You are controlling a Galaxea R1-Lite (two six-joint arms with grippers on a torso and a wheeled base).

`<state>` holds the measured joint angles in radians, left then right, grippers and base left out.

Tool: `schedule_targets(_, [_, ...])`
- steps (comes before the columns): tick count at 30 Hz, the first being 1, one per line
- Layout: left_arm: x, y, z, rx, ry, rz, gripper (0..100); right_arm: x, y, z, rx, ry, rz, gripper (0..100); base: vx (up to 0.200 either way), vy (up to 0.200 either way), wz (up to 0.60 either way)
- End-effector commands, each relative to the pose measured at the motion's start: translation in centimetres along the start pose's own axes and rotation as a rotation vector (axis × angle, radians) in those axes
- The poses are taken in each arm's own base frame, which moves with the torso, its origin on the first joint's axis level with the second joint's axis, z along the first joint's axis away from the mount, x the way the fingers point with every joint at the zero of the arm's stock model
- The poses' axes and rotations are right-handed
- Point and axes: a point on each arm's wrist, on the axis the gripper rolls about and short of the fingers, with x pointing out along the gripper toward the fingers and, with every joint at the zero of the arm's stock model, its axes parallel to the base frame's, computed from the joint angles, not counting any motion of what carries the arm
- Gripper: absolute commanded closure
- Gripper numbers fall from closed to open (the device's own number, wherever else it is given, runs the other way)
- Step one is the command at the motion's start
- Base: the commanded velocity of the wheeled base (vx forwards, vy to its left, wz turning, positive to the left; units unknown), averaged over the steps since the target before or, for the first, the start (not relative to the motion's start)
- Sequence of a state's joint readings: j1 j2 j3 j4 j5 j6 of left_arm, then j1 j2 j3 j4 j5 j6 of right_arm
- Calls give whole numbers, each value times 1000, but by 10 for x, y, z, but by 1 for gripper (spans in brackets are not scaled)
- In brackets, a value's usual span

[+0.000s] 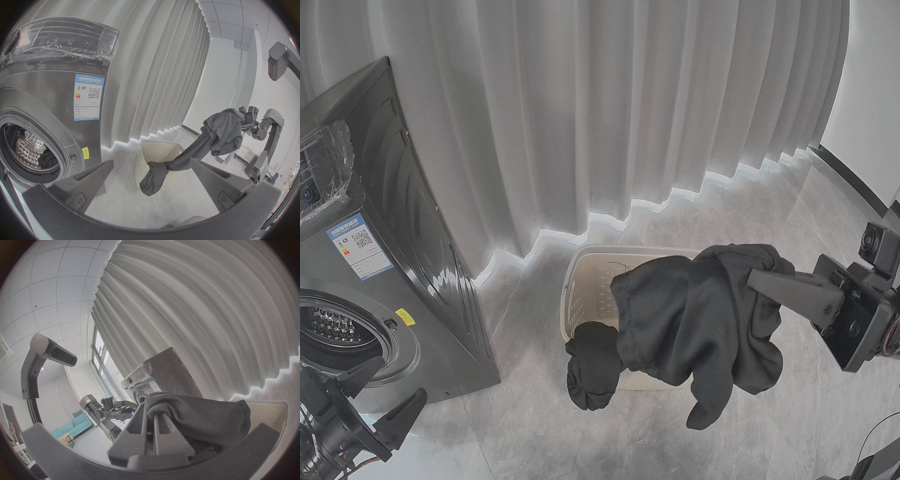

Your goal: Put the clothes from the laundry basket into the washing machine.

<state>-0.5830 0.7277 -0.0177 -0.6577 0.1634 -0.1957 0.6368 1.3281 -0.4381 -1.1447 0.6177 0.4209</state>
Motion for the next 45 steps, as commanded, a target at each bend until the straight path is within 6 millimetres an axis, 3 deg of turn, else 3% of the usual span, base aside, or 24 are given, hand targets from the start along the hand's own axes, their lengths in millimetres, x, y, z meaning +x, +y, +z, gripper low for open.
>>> schedule_targets(1, [-1,1,-5,1,16,4,0,2,2,-4,9,13,17,100,-200,0,0])
schedule_targets(8, [-1,1,-5,-1,16,4,0,2,21,-8,-8,24,196,100,-200,0,0])
schedule_targets(12, [-1,1,-5,-3,16,3,0,2,22,-5,-26,-3,219,100,0,0,0])
schedule_targets(23, [-1,1,-5,-3,16,3,0,7,-15,-16,31,18,43,100,0,0,0])
schedule_targets(30, [-1,1,-5,-3,16,3,0,7,-18,-17,33,20,32,100,0,0,0])
schedule_targets(39, [-1,1,-5,-3,15,2,0,7,-18,-16,10,20,32,100,0,0,600])
schedule_targets(45, [-1,1,-5,-1,13,2,0,8,-18,-15,12,16,34,100,0,0,0])
